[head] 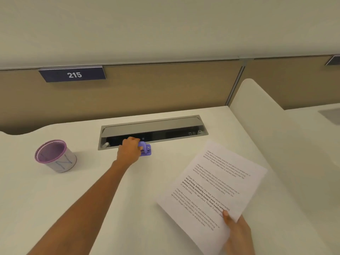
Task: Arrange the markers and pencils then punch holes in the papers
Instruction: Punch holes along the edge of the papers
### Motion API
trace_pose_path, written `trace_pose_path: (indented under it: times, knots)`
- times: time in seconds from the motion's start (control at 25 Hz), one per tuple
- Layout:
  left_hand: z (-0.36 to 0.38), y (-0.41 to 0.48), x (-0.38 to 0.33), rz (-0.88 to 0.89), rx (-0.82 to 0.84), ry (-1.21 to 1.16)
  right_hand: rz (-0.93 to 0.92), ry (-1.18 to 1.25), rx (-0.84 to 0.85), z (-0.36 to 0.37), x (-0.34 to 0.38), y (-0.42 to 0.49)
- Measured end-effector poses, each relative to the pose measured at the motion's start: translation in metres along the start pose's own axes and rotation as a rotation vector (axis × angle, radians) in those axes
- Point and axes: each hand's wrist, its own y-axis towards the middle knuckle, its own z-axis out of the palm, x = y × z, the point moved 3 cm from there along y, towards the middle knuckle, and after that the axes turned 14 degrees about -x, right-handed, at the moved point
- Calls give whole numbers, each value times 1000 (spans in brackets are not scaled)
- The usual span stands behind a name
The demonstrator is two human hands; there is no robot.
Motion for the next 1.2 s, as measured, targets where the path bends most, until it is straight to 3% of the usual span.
trace_pose_path:
  times: [0.12, 0.44, 0.52, 0.8, 0.96, 1.2]
  knots:
    - [7, 14, 1, 90, 88, 126, 16, -10, 22, -1, -8, 5]
    - [-5, 0, 10, -73, 275, -31, 44, -42, 122, 3, -14, 11]
    - [-8, -17, 13, -160, 316, -122, 48, -80, 160, 6, -16, 7]
    - [-15, -104, 18, -633, 469, -788, 0, -198, 287, 3, -20, -18]
    - [-11, -134, 14, -737, 522, -914, -38, -252, 335, -3, -16, -32]
    - [-11, -152, 10, -752, 516, -917, -54, -305, 350, -14, -17, -35]
